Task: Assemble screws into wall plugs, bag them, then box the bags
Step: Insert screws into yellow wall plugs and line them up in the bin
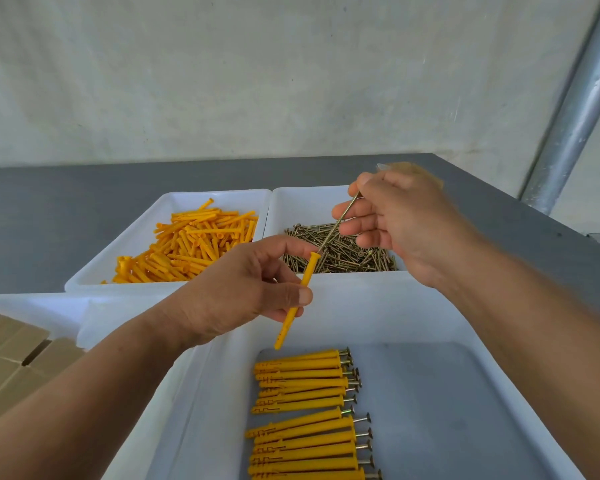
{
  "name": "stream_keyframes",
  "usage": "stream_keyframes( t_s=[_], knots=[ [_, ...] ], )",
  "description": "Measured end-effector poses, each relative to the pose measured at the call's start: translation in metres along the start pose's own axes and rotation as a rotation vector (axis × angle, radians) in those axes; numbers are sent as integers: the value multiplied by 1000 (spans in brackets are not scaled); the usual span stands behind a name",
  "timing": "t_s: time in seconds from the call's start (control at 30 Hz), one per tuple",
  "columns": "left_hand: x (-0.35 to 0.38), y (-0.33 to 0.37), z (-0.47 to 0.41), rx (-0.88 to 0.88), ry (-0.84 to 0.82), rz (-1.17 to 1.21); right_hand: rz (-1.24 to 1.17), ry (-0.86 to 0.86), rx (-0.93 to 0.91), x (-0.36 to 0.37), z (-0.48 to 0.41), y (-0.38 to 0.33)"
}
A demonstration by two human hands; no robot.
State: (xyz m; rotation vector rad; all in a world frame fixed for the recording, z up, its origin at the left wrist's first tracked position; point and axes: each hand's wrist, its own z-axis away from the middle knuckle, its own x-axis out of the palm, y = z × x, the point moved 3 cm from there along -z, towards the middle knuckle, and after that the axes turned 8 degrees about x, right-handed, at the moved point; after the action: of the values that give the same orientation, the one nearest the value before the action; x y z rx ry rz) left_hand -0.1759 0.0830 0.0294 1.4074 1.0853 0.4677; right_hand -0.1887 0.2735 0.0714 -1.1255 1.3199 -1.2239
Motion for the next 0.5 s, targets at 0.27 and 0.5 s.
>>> stream_keyframes(
  t_s=[0.27,0.5],
  knots=[
    [-2,-2,-1,-6,30,-58,41,-104,82,5,3,3],
    [-5,-4,-1,-29,71,-78,131,-156,148,2,5,4]
  ],
)
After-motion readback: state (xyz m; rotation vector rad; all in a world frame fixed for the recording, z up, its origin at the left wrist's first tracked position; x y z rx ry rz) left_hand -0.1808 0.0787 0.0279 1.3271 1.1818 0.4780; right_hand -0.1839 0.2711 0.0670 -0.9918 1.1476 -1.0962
